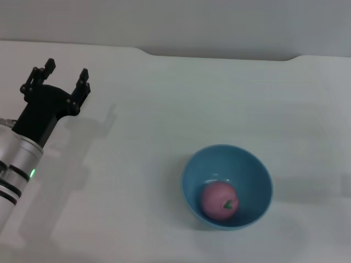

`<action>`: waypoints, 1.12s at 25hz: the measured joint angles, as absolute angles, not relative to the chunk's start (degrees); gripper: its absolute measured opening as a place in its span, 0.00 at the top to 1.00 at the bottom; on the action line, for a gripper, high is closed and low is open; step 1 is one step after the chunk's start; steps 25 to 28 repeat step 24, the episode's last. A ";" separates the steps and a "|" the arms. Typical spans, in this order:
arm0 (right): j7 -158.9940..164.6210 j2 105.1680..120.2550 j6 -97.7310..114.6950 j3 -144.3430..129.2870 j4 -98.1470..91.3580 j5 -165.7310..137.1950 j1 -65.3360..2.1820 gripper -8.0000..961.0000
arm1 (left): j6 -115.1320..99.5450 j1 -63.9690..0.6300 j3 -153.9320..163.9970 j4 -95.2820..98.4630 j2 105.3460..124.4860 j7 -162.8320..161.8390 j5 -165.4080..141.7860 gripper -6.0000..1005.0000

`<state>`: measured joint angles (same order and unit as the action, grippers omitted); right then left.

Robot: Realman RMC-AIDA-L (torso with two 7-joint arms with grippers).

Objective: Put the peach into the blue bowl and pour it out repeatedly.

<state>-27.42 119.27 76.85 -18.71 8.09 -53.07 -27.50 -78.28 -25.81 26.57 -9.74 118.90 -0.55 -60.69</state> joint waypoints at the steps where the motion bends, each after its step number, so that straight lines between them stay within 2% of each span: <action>1: -27.62 119.21 76.85 -18.70 7.97 -53.07 -27.38 0.52 | -78.22 -25.74 26.46 -9.96 118.91 -0.11 -60.74 0.32; 28: 5.58 119.01 76.85 -19.67 4.11 -55.60 -27.36 0.52 | -79.70 -24.70 25.98 -12.61 118.90 -3.07 -62.09 0.31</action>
